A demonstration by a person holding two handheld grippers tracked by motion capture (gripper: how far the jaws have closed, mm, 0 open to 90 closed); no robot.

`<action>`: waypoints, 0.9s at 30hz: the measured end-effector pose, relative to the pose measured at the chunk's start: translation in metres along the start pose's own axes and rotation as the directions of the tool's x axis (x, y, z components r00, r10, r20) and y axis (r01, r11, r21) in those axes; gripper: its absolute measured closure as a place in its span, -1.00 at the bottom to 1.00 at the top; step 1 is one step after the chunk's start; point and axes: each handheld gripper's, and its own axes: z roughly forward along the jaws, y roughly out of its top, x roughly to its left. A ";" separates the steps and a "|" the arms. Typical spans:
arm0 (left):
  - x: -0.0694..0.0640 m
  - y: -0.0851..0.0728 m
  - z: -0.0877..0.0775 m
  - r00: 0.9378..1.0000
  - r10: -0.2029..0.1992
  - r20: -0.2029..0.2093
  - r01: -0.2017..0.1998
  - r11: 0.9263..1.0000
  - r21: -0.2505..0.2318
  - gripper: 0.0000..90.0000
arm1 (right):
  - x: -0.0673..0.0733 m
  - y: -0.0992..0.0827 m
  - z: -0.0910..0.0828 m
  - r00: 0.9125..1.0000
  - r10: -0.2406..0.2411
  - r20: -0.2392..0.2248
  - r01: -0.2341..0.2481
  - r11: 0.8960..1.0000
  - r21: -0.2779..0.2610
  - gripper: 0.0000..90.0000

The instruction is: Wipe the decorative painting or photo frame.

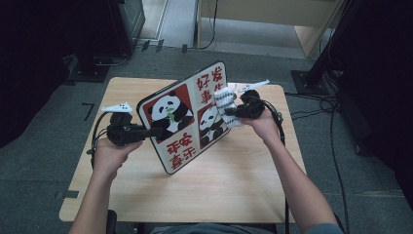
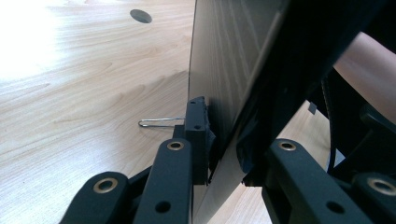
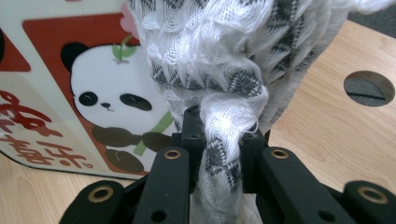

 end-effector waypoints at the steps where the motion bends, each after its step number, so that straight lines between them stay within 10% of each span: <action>1: 0.000 0.000 0.000 1.000 0.001 0.001 -0.001 1.000 0.001 0.73 | 0.000 -0.001 0.001 1.000 -0.001 0.001 0.001 1.000 0.000 0.76; 27: 0.000 0.000 0.001 1.000 -0.002 0.009 0.002 1.000 -0.001 0.72 | -0.007 -0.033 0.020 1.000 0.026 -0.003 -0.026 0.998 0.052 0.75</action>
